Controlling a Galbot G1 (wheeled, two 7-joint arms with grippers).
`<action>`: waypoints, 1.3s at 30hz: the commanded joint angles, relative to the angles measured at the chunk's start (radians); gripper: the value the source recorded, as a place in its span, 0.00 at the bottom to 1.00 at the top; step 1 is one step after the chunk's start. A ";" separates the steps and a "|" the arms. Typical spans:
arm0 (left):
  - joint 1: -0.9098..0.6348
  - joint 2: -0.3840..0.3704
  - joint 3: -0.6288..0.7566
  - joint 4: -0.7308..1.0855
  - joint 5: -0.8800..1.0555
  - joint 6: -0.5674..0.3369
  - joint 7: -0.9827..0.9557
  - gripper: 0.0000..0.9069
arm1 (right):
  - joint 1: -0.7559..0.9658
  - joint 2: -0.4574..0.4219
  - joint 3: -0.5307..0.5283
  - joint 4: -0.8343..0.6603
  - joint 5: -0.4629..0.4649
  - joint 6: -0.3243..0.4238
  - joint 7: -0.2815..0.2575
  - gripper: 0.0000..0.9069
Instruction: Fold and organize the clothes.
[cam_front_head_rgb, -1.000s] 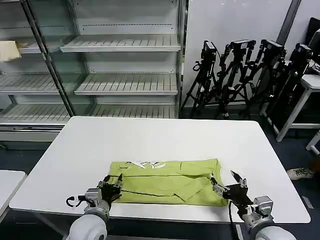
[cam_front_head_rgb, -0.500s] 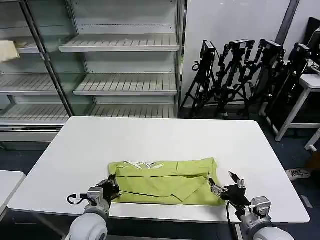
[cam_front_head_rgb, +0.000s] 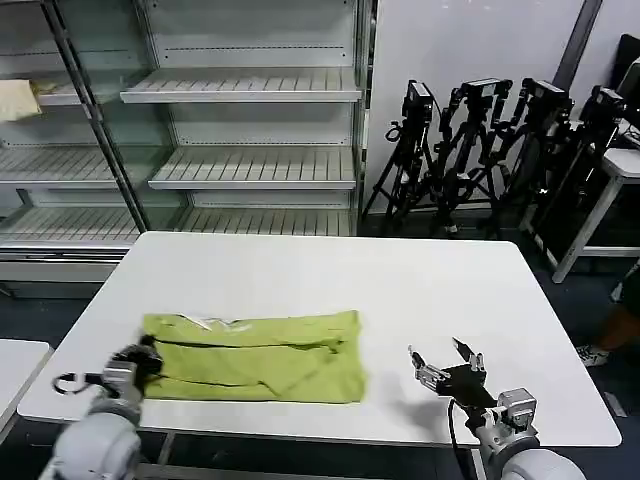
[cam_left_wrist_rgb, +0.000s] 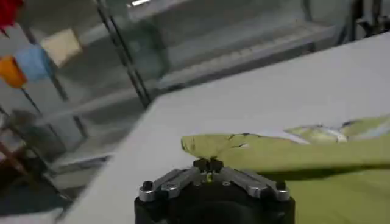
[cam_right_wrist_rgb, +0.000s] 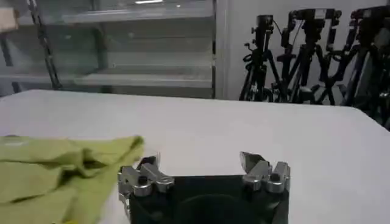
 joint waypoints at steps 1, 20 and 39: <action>0.003 0.050 0.002 -0.223 0.109 0.008 0.092 0.00 | -0.001 0.002 0.012 0.003 -0.002 0.000 0.001 1.00; -0.176 -0.247 0.590 -0.105 0.270 0.007 0.087 0.00 | -0.085 0.007 0.106 0.050 -0.017 -0.002 0.001 1.00; -0.241 -0.274 0.591 -0.089 0.128 0.007 0.059 1.00 | -0.075 0.004 0.097 0.041 -0.019 -0.001 -0.004 1.00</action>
